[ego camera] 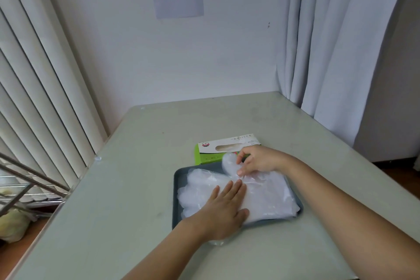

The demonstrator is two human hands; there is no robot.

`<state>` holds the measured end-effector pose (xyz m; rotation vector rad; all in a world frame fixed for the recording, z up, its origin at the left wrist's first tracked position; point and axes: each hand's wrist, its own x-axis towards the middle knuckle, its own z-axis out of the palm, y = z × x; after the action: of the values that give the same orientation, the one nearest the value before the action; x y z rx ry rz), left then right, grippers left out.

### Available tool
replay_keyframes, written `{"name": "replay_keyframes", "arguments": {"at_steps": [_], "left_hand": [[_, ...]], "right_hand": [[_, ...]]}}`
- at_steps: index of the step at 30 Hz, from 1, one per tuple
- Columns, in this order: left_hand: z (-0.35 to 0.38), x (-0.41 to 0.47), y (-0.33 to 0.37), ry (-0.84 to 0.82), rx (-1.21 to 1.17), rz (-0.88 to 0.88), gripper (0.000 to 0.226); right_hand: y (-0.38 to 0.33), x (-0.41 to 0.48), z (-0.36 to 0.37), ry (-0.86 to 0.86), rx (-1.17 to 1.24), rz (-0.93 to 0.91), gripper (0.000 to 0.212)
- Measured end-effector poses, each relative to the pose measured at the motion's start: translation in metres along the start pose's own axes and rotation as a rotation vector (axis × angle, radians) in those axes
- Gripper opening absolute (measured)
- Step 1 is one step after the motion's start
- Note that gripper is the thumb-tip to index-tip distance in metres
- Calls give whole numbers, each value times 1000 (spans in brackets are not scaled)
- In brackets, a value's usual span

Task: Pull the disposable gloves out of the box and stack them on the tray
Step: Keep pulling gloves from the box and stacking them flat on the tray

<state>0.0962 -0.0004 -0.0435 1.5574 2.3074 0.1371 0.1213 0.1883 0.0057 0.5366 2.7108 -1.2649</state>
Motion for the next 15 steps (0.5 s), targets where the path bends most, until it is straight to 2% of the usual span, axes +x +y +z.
{"name": "replay_keyframes", "arguments": {"at_steps": [4, 8, 15], "left_hand": [[-2, 0, -1, -1, -57, -5, 61], [-7, 1, -3, 29, -119, -39, 62], [-15, 7, -11, 111, 14, -31, 67]], "right_hand": [[3, 3, 5, 78, 37, -121, 21], [11, 6, 7, 136, -15, -124, 19], [16, 12, 10, 210, -31, -103, 19]]}}
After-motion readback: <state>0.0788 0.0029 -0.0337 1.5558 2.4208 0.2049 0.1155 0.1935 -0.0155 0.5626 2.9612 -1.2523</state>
